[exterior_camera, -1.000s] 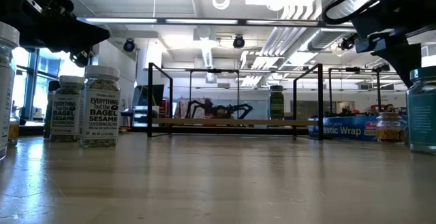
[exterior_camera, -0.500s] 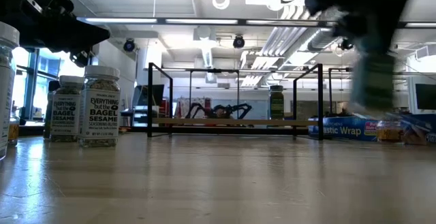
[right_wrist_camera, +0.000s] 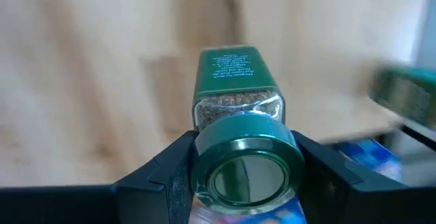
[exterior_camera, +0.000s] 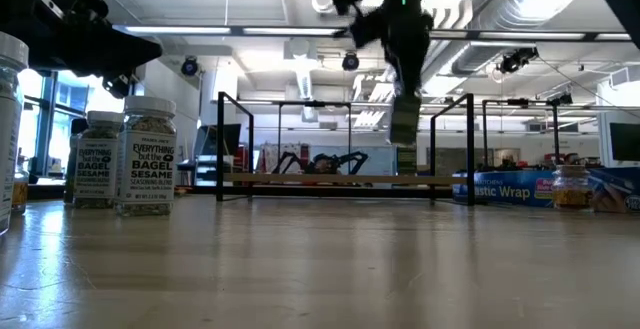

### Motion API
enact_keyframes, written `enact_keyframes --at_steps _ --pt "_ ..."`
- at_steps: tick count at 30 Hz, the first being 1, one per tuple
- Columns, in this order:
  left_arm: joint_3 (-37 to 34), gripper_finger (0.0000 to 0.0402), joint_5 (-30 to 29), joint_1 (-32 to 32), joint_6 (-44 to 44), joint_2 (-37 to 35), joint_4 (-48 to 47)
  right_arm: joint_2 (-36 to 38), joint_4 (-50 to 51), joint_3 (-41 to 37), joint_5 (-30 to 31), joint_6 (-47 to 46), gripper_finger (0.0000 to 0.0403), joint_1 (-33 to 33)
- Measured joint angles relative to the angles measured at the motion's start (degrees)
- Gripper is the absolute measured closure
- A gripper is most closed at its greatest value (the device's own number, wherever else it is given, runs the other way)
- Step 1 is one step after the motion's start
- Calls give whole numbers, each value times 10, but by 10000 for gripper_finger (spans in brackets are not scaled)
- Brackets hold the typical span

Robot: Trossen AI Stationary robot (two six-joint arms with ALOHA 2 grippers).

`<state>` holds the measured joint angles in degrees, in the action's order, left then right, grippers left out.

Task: Shelf spices
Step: Put the middle right green seasoning bottle on the shelf aligned with the other green seasoning bottle

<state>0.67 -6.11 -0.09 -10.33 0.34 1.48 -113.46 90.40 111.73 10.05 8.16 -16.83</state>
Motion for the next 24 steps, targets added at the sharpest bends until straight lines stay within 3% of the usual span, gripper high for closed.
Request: enact_keyframes --at_steps 11,24 --pt "0 401 -11 0 10 0 2 -32 -6 -2 -1 125 214 -130" --pt "0 401 -12 0 15 0 2 -32 -43 -2 -18 175 196 -162"
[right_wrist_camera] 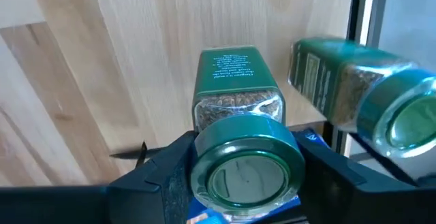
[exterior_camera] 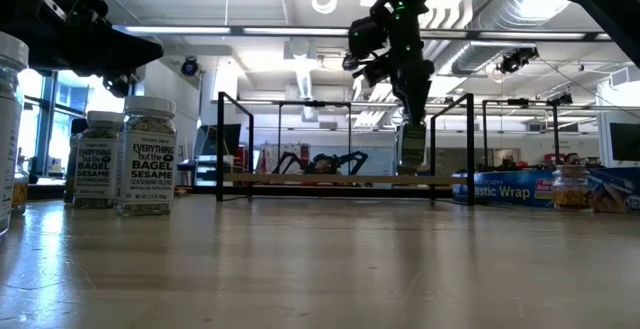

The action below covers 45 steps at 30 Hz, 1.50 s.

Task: Shelf spices
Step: Put the middle right green seasoning bottle on the shelf aligned with the other green seasoning bottle

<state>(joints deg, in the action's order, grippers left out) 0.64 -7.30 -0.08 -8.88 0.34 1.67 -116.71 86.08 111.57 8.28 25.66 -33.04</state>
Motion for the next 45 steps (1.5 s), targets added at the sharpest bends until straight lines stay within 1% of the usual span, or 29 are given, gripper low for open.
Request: enact_keyframes --at_steps 5,10,14,20,26,34,38,45 --pt "0 401 0 0 0 0 0 0 -8 0 0 6 192 0" --pt "0 401 0 0 0 0 0 0 -2 0 7 31 187 0" --pt "0 401 1 0 -1 0 0 0 -2 0 9 30 174 0" --pt "0 401 2 0 -11 0 -1 0 -5 0 37 31 155 0" --pt "0 401 7 0 -15 0 -1 0 -17 0 87 26 153 0" --pt "0 401 7 0 -15 0 -1 0 -18 0 93 13 153 0" --pt "0 401 7 0 -16 0 -1 0 -18 0 115 14 153 1" --pt "0 401 7 0 -16 0 -1 0 -17 0 117 14 153 2"
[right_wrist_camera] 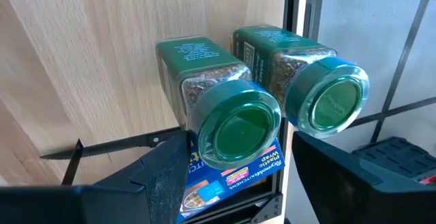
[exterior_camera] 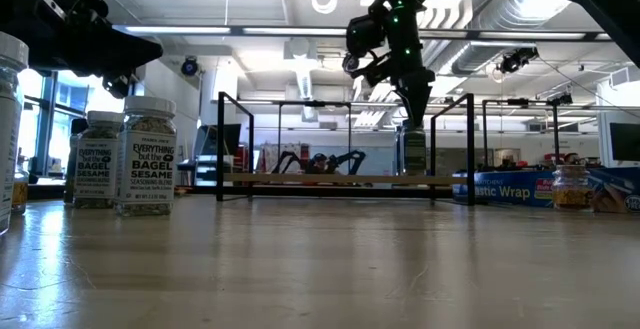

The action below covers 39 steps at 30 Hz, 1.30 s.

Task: Shelf spices
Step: Put the middle right green seasoning bottle on the shelf aligned with the other green seasoning bottle

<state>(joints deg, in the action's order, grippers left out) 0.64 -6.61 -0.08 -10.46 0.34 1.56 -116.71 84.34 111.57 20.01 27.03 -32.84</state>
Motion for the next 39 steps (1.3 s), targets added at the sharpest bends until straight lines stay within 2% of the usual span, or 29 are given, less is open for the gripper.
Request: enact_keyframes --at_steps 14,21,24,26,30,34,39 --pt "0 401 0 0 0 0 0 0 15 1 30 14 153 44" --pt "0 401 0 0 0 0 0 7 49 1 129 -5 153 77" --pt "0 401 0 0 0 0 0 25 59 1 135 -40 153 97" --pt "0 401 0 0 0 0 -1 37 55 1 106 -66 153 112" --pt "0 401 0 0 0 0 0 46 39 1 9 -87 156 138" --pt "0 401 0 0 0 0 -2 47 -2 -30 -21 -92 178 153" --pt "0 401 4 0 0 0 -3 47 -62 -131 -39 -127 232 150"
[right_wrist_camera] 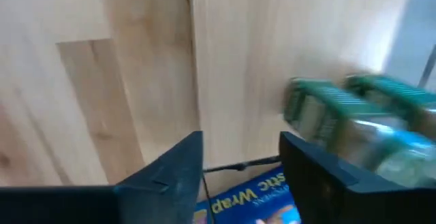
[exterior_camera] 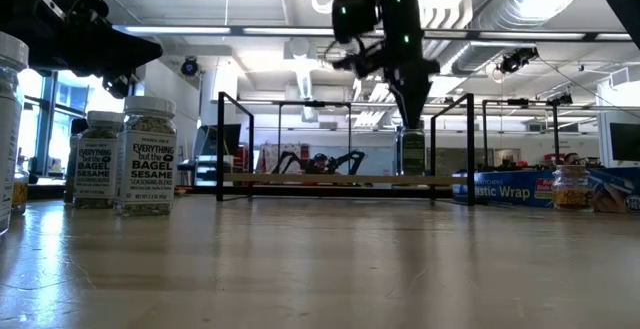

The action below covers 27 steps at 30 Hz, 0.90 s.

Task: Shelf spices
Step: Put the middle right green seasoning bottle on the shelf aligned with the other green seasoning bottle

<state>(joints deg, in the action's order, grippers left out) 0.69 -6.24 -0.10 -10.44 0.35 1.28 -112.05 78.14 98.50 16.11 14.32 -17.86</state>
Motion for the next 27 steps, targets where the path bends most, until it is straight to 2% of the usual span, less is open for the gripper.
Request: enact_keyframes --at_steps 5,10,15,27 --pt "0 401 0 0 0 0 0 0 -79 -97 39 -46 295 -24" --pt "0 401 1 0 0 0 -1 0 -127 -132 75 -54 337 -47" --pt "0 401 1 0 0 0 -1 0 -151 -132 77 -55 349 -68" --pt "0 401 1 0 0 0 -1 0 -162 -132 83 -50 351 -95"
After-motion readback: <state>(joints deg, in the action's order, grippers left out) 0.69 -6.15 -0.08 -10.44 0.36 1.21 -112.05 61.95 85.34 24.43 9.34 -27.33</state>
